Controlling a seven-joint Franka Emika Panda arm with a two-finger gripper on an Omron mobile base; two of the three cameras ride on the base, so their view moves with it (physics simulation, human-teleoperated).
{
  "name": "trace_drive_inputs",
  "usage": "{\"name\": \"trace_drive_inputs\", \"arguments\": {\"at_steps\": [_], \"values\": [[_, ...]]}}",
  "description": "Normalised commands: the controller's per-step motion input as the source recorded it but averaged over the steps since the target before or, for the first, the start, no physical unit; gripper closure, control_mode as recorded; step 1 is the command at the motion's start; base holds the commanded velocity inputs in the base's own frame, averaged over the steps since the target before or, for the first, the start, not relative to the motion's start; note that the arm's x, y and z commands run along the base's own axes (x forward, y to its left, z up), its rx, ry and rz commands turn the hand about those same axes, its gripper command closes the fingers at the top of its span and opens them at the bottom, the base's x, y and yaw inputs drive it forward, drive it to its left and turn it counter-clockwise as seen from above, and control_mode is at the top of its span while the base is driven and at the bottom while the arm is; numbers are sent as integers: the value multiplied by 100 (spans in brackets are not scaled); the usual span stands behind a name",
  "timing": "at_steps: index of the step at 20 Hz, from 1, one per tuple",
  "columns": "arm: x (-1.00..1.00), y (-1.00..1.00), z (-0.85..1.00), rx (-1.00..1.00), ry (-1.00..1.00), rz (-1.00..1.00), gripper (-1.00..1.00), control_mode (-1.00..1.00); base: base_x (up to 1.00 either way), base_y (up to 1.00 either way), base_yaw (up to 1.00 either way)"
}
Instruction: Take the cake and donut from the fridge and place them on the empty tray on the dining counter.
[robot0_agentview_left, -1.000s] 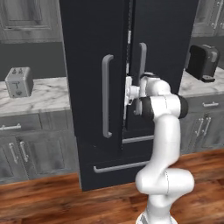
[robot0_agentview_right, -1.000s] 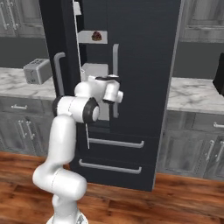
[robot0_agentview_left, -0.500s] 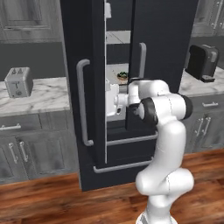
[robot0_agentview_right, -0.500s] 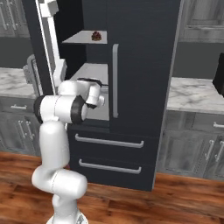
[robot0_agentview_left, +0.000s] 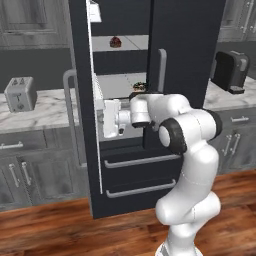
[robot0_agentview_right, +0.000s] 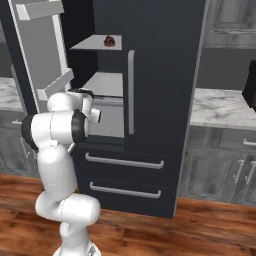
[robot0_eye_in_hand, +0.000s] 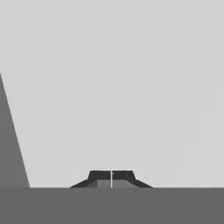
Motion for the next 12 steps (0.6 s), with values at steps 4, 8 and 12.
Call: {"name": "trace_drive_inputs", "arguments": {"at_steps": [4, 8, 12], "values": [[-15, -36, 55, 0, -8, 0, 100, -100, 0, 0, 0], [-12, -100, 36, -3, 0, -2, 100, -100, 0, 0, 0], [-24, -100, 0, -35, -17, -14, 100, -100, 0, 0, 0]]}}
